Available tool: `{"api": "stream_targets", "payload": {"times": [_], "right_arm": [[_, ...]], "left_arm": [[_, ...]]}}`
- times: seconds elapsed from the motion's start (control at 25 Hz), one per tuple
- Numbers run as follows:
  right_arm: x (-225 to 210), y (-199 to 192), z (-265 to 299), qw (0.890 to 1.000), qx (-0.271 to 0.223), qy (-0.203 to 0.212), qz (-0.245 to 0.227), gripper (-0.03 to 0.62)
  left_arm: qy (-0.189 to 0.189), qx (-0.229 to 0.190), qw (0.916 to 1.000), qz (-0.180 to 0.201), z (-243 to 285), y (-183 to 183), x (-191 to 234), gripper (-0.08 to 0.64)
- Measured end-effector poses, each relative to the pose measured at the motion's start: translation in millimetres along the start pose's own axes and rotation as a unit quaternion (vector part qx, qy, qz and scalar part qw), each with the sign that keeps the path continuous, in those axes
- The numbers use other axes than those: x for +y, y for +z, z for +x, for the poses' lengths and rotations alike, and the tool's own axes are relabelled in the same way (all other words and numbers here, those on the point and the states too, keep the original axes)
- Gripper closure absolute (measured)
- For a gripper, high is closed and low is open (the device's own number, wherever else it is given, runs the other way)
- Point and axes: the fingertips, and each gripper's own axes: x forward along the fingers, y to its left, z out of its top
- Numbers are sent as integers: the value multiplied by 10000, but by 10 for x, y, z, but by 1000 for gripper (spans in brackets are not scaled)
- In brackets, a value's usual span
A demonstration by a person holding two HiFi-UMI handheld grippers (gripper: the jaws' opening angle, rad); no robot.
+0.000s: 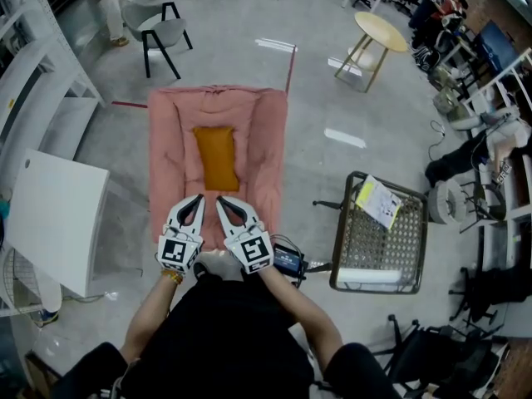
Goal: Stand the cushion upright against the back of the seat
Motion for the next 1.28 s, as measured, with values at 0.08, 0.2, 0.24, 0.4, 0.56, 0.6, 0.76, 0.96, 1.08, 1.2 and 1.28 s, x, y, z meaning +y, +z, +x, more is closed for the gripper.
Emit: {"api": "stream_targets", "payload": {"times": [0.08, 0.2, 0.24, 0.4, 0.56, 0.6, 0.76, 0.96, 1.08, 1.2, 1.28], "right_arm": [[32, -46, -12, 10000, 67, -13, 19, 577], [97, -93, 13, 9999, 141, 6, 7, 577], [116, -102, 20, 9999, 143, 17, 6, 577], [132, -99, 39, 9999, 111, 45, -43, 577], [122, -84, 43, 9999, 97, 18, 29, 577], [116, -90, 44, 9999, 115, 10, 30, 577], [121, -144, 63, 9998, 219, 6, -43, 577], [114, -201, 110, 9996, 293, -1, 2, 578], [155, -219, 144, 9994, 339, 4, 16, 578], [258, -241, 201, 9993, 375, 43, -29, 577], [334, -266, 245, 9992, 401, 68, -61, 578]], "left_arm": [[-2, 80, 10000, -18, -20, -60, -12, 548], [-1, 80, 10000, -56, -32, -81, -6, 548], [-9, 64, 10000, -72, -30, -79, -11, 548], [-19, 49, 10000, -78, 4, -74, -18, 548], [-36, 24, 10000, -59, 18, -65, -33, 548], [-45, 28, 10000, -60, 20, -69, -42, 548], [-58, 93, 9999, -89, 24, -133, -38, 548], [-33, 93, 9999, -140, 22, -162, 0, 548], [-36, 84, 9999, -143, -4, -193, 35, 548], [-17, 118, 9997, -192, -75, -238, 111, 548], [-6, 42, 9997, -249, -123, -222, 164, 548]]}}
